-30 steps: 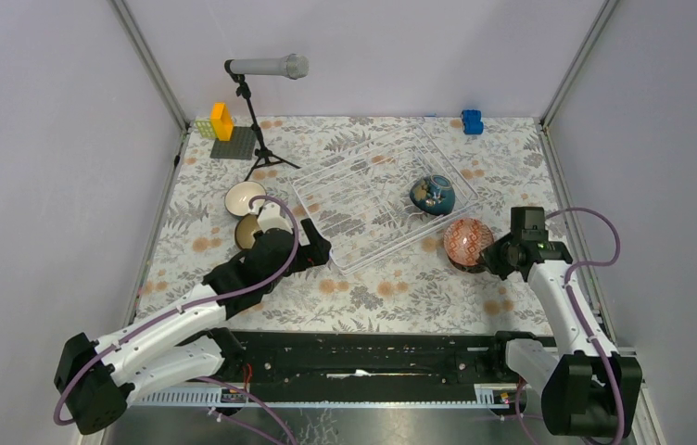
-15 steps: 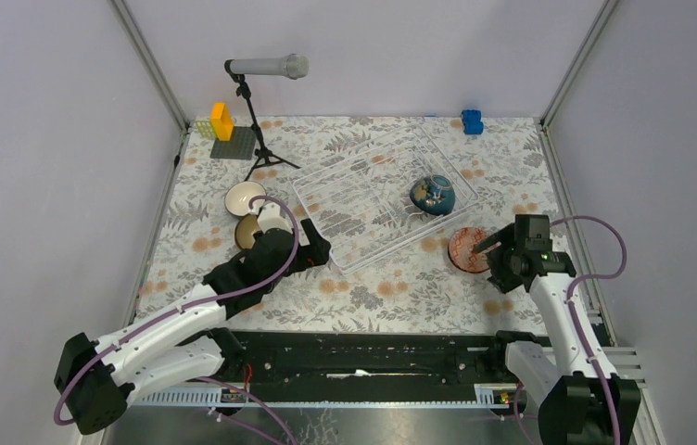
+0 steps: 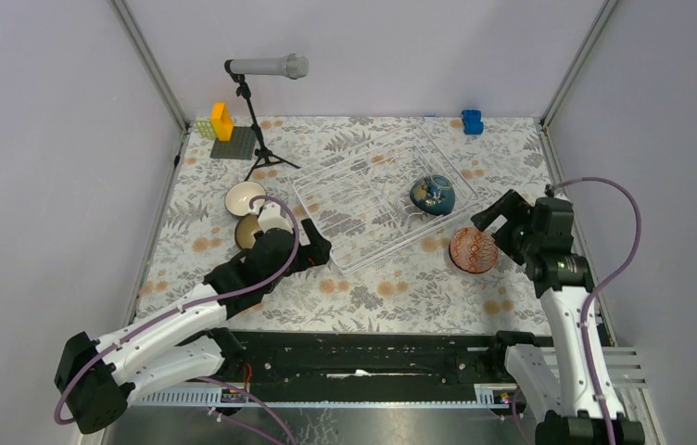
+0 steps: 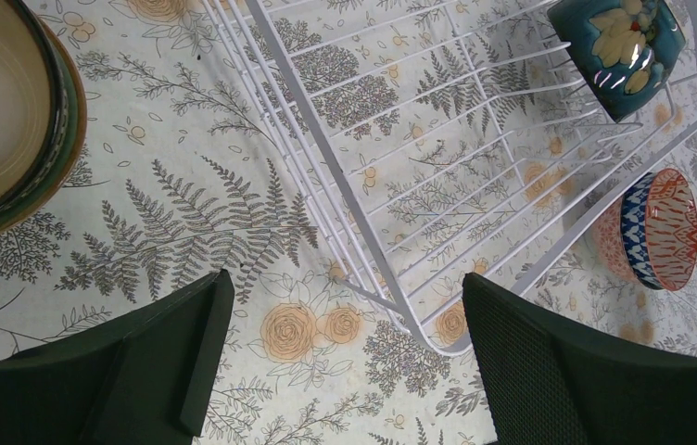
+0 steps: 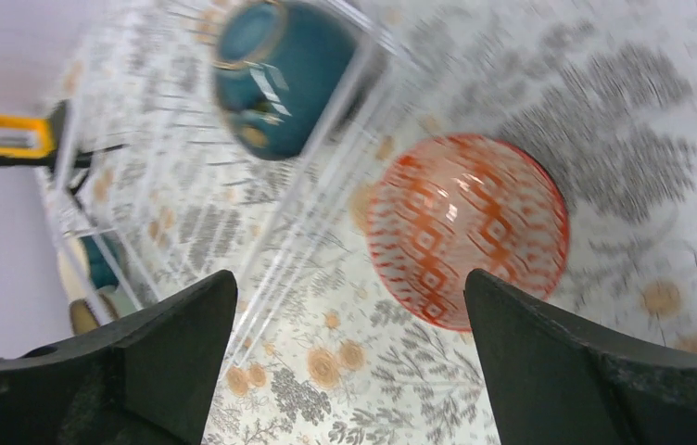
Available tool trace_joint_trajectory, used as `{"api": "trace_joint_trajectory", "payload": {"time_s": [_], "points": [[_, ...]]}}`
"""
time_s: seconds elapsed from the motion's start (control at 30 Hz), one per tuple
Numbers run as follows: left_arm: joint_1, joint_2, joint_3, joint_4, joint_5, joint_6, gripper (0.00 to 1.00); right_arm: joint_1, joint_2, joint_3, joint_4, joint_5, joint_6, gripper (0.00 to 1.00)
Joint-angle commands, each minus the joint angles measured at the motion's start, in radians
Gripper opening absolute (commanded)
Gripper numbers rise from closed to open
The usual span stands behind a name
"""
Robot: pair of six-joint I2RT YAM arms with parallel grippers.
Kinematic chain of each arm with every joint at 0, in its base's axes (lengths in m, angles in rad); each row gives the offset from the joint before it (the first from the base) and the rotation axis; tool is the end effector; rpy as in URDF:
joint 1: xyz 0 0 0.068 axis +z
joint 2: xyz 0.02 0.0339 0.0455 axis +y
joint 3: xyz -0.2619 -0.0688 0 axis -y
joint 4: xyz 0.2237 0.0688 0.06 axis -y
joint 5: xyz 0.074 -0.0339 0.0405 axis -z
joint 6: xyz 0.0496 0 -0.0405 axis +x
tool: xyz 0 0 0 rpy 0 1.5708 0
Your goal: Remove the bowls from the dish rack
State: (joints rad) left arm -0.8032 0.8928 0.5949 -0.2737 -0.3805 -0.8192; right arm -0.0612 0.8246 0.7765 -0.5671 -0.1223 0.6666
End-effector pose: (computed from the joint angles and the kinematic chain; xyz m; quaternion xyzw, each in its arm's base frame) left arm 0.1439 -0.1226 0.2442 -0.0975 0.8612 -0.2268 0.4443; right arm 0.1692 -0.0043 0.2839 0.2892 0.8383 0.1886 0.4219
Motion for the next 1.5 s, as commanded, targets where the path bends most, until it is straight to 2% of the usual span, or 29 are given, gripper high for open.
{"api": "trace_joint_trajectory", "payload": {"time_s": [0.0,0.17,0.27,0.5,0.77,0.97,1.17,1.4,1.47], "points": [[0.006,0.016,0.001,0.065,0.017,-0.009,0.99,-0.003,-0.103,-0.005,0.229,-0.133,-0.138,1.00],[0.006,0.042,0.013,0.069,0.025,-0.005,0.99,-0.002,0.011,0.049,0.281,-0.288,-0.164,1.00],[0.006,0.048,0.012,0.070,0.026,0.002,0.99,0.023,0.103,0.113,0.260,-0.295,-0.192,1.00],[0.006,0.060,0.007,0.098,0.022,0.027,0.99,0.299,0.230,0.230,0.265,0.004,-0.304,1.00],[0.006,0.115,0.037,0.103,0.023,0.050,0.97,0.457,0.494,0.445,0.129,0.227,-0.479,1.00],[0.013,0.161,0.053,0.130,0.030,0.058,0.81,0.474,0.551,0.469,0.166,0.216,-0.631,1.00],[0.036,0.221,0.085,0.133,0.035,0.062,0.56,0.502,0.530,0.386,0.262,0.181,-0.902,0.99],[0.067,0.281,0.118,0.152,0.046,0.054,0.29,0.504,0.547,0.384,0.238,0.202,-1.093,1.00],[0.081,0.298,0.130,0.153,0.047,0.055,0.19,0.502,0.565,0.390,0.221,0.206,-1.141,1.00]]}}
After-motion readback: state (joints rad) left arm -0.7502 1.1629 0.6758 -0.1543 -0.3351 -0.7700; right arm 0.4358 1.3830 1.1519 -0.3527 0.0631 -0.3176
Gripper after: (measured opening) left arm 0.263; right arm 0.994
